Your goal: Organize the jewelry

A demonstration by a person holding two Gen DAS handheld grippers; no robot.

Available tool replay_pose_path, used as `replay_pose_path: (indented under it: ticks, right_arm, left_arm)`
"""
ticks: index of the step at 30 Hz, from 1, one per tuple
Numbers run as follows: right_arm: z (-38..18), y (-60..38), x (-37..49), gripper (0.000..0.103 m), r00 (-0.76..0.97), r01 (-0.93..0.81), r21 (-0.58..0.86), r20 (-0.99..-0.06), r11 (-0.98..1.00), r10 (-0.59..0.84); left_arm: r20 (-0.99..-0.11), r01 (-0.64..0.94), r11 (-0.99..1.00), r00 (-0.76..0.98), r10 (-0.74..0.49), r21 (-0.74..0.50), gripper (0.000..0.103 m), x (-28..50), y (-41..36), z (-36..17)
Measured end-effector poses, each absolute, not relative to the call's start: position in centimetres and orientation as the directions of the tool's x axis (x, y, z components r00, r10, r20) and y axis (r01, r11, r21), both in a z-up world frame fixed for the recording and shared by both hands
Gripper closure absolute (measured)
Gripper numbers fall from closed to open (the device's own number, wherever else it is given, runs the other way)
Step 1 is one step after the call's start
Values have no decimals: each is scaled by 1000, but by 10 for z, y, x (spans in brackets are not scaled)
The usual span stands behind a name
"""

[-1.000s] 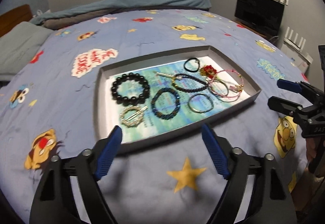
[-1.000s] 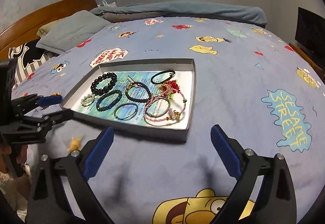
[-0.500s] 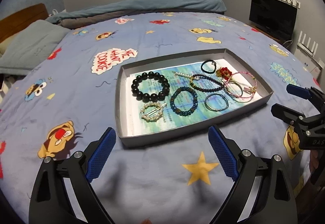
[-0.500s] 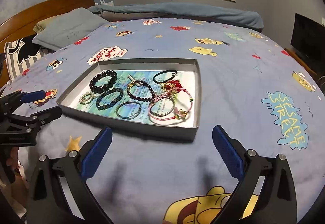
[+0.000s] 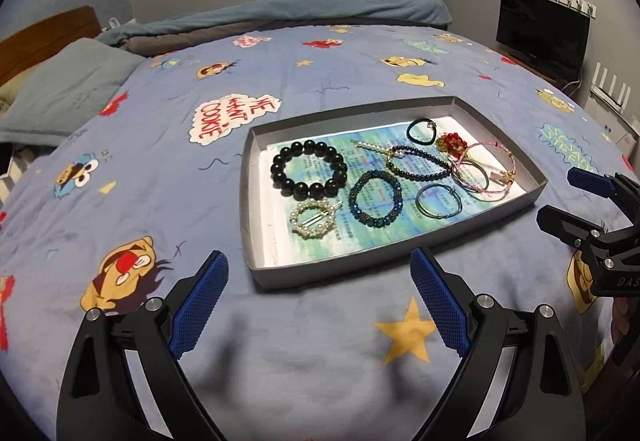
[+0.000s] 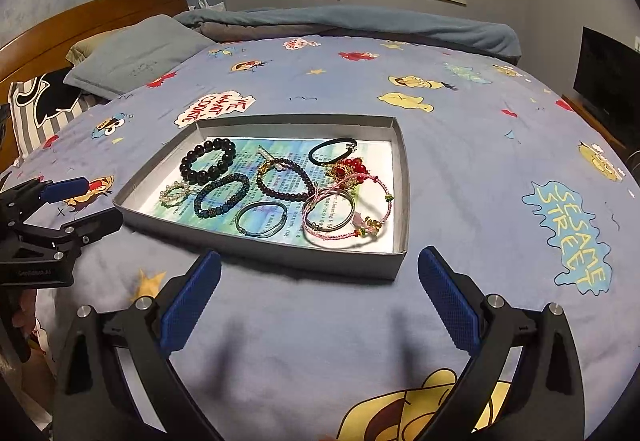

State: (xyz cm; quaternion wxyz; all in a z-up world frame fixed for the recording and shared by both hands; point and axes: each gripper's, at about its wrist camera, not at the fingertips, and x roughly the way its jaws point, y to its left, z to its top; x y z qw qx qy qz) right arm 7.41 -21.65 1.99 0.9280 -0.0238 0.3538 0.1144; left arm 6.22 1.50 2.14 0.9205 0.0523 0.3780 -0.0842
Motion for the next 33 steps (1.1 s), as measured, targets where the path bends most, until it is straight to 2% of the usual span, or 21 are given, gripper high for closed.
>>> replay_pose_path:
  ticks: [33]
  right_arm:
    - [18, -216, 75, 6, 725, -220, 24, -665, 975, 180]
  left_arm:
    - [-712, 201, 979, 693, -115, 37, 11, 62, 14, 19]
